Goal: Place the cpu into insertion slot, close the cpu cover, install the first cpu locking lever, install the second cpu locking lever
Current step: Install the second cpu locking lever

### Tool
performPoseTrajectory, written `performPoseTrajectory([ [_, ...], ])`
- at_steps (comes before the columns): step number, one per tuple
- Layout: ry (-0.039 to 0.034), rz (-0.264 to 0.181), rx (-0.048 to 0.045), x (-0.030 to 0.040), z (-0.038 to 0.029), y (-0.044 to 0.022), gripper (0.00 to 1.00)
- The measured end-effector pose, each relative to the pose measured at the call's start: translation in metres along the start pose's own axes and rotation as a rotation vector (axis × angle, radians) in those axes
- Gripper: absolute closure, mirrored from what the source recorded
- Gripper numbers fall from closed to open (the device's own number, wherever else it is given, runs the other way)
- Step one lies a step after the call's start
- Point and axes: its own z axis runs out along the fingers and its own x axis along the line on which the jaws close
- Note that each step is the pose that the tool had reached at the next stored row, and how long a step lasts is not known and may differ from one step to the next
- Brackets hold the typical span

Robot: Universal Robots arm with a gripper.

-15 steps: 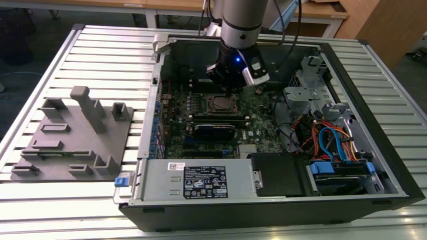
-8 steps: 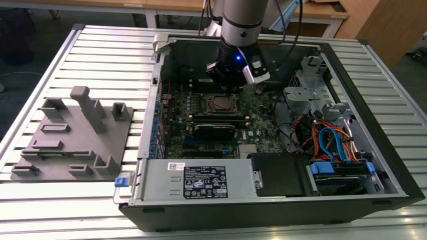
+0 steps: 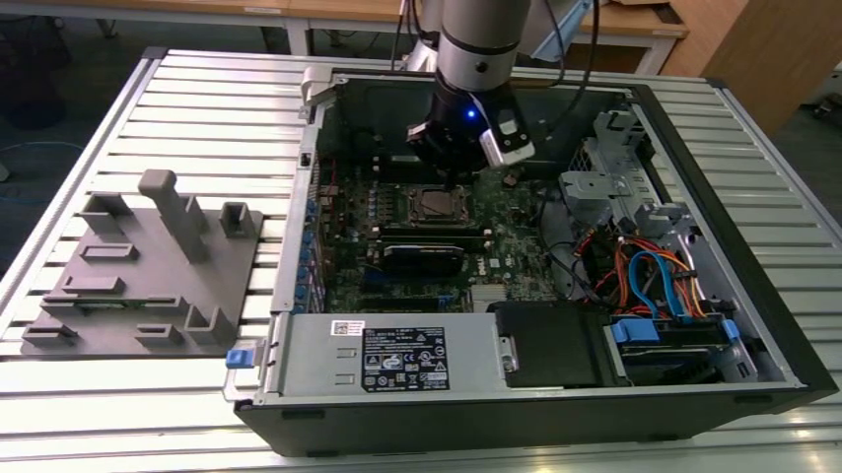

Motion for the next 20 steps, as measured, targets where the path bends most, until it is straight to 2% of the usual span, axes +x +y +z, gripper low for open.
performPoseTrajectory([
  [6, 0.0008, 0.000, 0.0002, -0.0005, -0.0008, -0.0094, 0.90],
  [9, 0.0025, 0.000, 0.0004, -0.0005, -0.0023, -0.0105, 0.90],
  [14, 0.0030, 0.000, 0.0001, -0.0007, -0.0096, -0.0109, 0.90],
  [20, 0.0031, -0.001, 0.0002, -0.0010, -0.0103, -0.0186, 0.90],
])
